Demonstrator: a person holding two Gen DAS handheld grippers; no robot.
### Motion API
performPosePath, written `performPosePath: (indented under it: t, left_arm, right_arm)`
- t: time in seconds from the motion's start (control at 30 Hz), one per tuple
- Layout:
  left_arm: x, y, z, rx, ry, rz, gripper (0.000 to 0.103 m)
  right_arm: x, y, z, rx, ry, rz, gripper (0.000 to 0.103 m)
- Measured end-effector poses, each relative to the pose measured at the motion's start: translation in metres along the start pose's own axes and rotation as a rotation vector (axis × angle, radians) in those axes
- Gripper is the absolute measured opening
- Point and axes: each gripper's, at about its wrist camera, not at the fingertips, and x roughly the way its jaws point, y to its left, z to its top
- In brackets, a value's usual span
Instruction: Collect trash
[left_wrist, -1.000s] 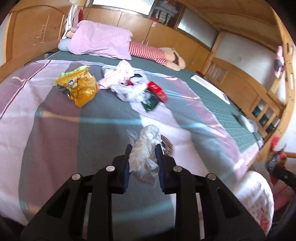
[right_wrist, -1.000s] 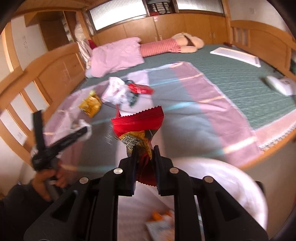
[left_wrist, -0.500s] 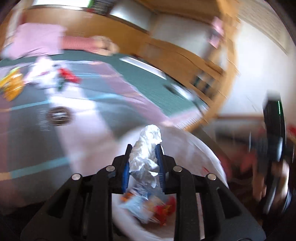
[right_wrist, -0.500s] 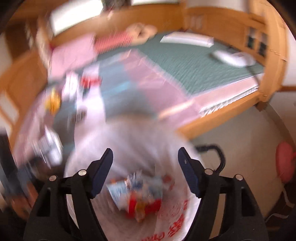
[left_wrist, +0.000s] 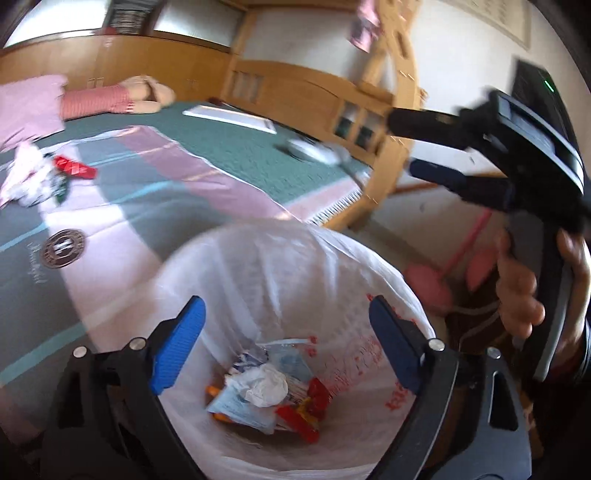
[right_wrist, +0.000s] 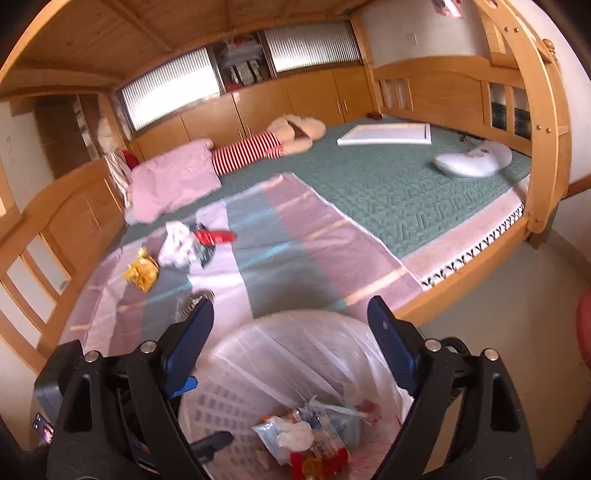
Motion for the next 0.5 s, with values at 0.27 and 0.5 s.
performPosePath:
  t: [0.27,0.5]
  left_arm:
    - [-0.033,0.029,0.007,-0.101,-0.166,0.207,0.095]
    - [-0.046,0.043,-0.003,-0.023,-0.215,0.484,0.096]
  right_arm:
    - [-0.017,0.033,0.001,-0.131,-0.192,-0.108,0.1]
    - [-0.016,0.035,-0.006,-0.06,-0.235,-0.062,0.1]
